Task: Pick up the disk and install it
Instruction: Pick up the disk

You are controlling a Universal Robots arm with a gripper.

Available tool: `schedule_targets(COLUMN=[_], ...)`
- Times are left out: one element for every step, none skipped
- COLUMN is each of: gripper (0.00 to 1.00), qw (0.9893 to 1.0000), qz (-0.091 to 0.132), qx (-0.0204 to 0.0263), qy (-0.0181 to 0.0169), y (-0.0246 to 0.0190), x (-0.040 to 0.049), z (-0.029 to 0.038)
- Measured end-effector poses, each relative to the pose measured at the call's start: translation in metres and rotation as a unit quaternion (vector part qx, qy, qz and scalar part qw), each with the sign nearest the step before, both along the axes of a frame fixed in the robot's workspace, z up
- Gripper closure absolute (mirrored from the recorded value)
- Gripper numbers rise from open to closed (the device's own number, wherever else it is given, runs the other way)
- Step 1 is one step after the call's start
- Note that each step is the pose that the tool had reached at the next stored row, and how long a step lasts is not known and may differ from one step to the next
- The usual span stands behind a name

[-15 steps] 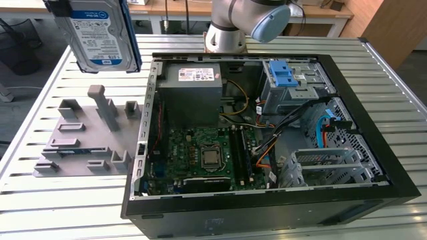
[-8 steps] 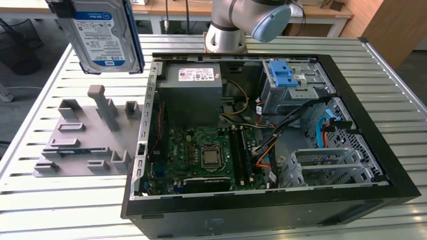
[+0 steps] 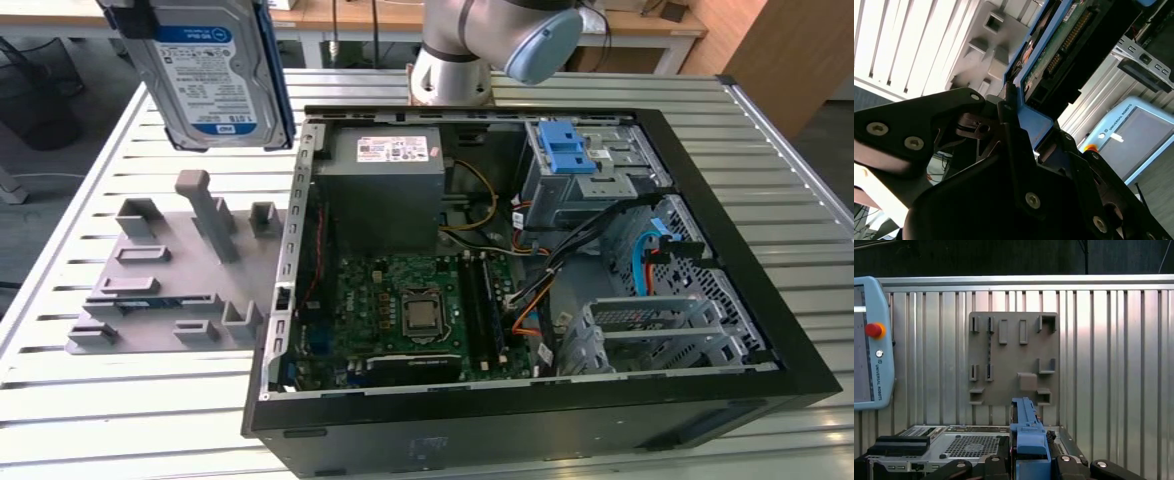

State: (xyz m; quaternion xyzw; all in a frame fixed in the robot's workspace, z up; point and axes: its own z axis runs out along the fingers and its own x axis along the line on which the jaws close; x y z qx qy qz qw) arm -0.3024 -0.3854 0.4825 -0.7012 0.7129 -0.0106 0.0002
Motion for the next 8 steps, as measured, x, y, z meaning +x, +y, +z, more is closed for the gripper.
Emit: schedule_targets(gripper=[0.63, 0.63, 0.63, 0.63, 0.63, 0.63, 0.63, 0.63], qw=[1.0000, 1.0000, 1.0000, 1.0000, 1.0000, 1.0000, 1.0000, 1.0000], qz=[0.000, 0.000, 0.000, 0.000, 0.000, 0.000, 0.000, 0.000], qx=[0.0000, 0.0000, 0.0000, 0.0000, 0.0000, 0.0000, 0.0000, 0.0000], qy=[0.0000, 0.0000, 0.0000, 0.0000, 0.0000, 0.0000, 0.0000, 0.0000], y=[-0.0004, -0.0009, -0.0014, -0.0018, -0.0023, -0.0027, -0.0031, -0.0036], x=[0.0008, 0.0016, 0.0024, 0.0032, 0.0040, 0.0048, 0.0056, 0.0064], z=[0.0000, 0.0000, 0.0000, 0.0000, 0.0000, 0.0000, 0.0000, 0.0000])
